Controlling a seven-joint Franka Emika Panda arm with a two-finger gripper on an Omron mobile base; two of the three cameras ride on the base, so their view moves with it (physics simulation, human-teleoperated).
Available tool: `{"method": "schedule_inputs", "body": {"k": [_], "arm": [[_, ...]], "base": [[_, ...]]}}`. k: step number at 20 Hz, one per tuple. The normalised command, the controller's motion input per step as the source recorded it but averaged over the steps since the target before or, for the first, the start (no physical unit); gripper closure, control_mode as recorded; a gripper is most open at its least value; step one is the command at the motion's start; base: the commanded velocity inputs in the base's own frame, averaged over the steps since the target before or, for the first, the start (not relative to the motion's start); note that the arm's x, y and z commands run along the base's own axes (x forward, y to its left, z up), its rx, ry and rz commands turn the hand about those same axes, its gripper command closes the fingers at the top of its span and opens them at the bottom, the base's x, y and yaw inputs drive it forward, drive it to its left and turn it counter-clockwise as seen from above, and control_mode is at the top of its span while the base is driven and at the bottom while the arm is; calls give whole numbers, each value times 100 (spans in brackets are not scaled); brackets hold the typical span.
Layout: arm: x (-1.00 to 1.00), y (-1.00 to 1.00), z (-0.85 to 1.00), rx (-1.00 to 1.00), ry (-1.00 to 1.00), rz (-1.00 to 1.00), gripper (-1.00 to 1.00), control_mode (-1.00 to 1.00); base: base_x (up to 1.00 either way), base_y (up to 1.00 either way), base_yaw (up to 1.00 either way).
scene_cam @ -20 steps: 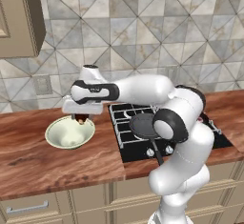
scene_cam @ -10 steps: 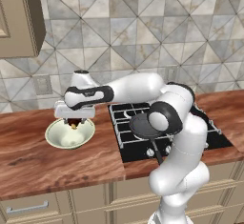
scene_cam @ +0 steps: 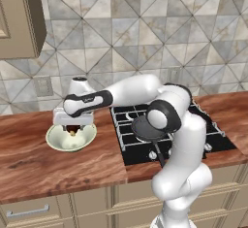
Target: Place one of the steaks on the plate and the other in the bowl. Then place the bowl in the fridge.
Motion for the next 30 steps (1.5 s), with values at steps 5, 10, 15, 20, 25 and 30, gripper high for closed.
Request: {"method": "schedule_inputs", "body": {"k": [5,10,15,20,25,30], "arm": [[3,18,-24,-2,0,0,100,-100],[1,7,-27,-5,0,0,100,-100],[17,0,-15,-2,0,0,100,-100],[17,1,-17,-2,0,0,100,-100],[0,3,-2,0,0,0,-100,-100],[0,0,46,0,0,0,-100,-100]], "base": [[0,0,0],[0,0,0],[0,0,0],[0,0,0],[0,0,0],[0,0,0]]}}
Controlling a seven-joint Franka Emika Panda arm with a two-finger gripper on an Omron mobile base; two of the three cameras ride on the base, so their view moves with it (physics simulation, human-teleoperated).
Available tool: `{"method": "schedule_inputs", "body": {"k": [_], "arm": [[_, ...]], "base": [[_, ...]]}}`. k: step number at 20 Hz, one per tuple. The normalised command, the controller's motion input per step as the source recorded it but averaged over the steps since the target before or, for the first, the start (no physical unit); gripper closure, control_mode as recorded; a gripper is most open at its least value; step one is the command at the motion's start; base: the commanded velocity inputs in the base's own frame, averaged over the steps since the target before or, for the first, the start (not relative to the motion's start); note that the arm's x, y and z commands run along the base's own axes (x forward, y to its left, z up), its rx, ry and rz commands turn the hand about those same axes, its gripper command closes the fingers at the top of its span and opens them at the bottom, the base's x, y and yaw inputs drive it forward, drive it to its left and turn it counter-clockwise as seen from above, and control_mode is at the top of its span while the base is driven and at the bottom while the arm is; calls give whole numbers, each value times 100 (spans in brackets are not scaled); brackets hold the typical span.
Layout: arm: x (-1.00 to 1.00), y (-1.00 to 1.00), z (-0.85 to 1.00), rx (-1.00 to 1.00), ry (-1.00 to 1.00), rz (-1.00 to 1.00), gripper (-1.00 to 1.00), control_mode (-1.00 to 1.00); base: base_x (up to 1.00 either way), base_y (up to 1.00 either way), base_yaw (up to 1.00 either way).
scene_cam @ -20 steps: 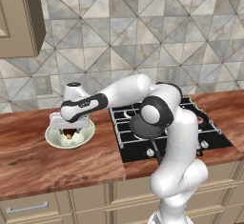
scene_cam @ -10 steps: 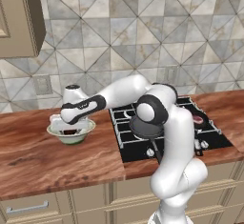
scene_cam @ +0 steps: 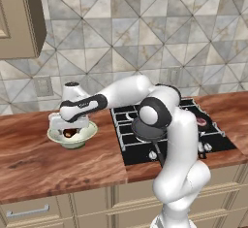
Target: Place one of the steaks on the plate and the other in the bowl. Then place the bowl in the fridge.
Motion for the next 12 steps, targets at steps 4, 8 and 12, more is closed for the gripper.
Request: {"method": "schedule_inputs", "body": {"k": [4,8,12], "arm": [[0,0,15,0,0,0,-100,-100],[-17,0,9,-1,-1,0,-100,-100],[-32,-7,81,-1,0,0,-100,-100]], "base": [[0,0,0],[0,0,0],[0,0,0]]}}
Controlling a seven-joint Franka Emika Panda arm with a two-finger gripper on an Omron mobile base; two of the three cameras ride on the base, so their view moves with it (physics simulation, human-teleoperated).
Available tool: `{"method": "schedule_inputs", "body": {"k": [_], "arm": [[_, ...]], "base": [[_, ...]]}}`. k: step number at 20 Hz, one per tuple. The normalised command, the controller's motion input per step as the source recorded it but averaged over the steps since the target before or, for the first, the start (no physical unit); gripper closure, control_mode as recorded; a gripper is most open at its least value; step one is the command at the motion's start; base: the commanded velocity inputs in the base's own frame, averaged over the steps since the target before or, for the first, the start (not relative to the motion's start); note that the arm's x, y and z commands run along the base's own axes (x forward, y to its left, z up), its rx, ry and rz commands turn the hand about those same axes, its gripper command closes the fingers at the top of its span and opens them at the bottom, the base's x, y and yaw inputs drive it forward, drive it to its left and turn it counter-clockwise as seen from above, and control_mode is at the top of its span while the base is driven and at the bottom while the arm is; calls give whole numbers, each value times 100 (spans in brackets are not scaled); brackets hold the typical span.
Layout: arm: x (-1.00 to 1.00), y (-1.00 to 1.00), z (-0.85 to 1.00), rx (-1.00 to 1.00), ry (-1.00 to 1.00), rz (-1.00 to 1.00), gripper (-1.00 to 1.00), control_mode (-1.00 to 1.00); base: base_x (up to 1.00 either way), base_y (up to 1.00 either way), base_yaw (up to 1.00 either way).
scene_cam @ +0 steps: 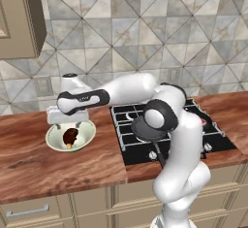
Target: Place one of the steaks on the plate and the other in the bowl. Then place the bowl in the fridge.
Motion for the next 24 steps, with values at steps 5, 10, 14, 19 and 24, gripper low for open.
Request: {"method": "schedule_inputs", "body": {"k": [5,10,14,19,24], "arm": [[-33,-67,54,-7,0,0,-100,-100],[-48,-97,28,-4,0,0,-100,-100],[-50,-89,24,0,0,-5,-100,-100],[-26,-66,27,-2,2,-3,-100,-100],[-61,-55,30,0,3,0,-100,-100]], "base": [[0,0,0],[0,0,0],[0,0,0],[0,0,0],[0,0,0]]}}
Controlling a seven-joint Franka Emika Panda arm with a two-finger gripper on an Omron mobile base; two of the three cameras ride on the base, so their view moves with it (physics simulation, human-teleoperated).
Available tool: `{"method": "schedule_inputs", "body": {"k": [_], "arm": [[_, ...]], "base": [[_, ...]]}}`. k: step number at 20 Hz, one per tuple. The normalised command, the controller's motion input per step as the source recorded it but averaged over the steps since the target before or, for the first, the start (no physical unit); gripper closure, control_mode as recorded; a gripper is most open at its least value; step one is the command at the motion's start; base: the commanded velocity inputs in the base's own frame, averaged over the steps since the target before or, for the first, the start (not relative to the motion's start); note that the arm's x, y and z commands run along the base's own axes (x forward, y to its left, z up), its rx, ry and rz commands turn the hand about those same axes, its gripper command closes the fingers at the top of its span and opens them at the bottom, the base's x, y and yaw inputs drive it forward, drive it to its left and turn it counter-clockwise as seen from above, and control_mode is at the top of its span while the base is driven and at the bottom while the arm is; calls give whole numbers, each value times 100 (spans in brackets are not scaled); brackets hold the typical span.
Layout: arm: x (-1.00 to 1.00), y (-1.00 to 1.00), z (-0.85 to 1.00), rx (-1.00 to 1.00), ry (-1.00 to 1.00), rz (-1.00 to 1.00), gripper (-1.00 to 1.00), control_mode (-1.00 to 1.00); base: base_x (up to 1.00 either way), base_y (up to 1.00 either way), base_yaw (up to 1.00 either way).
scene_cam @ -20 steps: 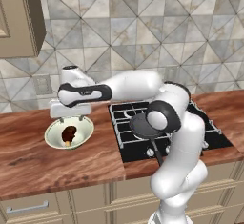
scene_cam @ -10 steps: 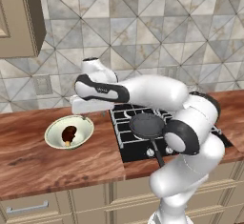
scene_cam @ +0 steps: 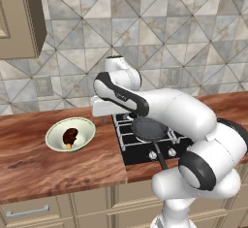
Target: Place one of the steaks on the plate and the other in the bowl. Then place the bowl in the fridge.
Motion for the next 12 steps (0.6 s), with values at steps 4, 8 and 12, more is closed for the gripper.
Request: {"method": "schedule_inputs", "body": {"k": [4,8,12], "arm": [[-10,-89,24,-2,0,0,-100,-100],[0,-77,4,-2,-7,0,-100,-100],[-18,-61,0,0,-15,0,-100,-100]], "base": [[0,0,0],[0,0,0],[0,0,0]]}}
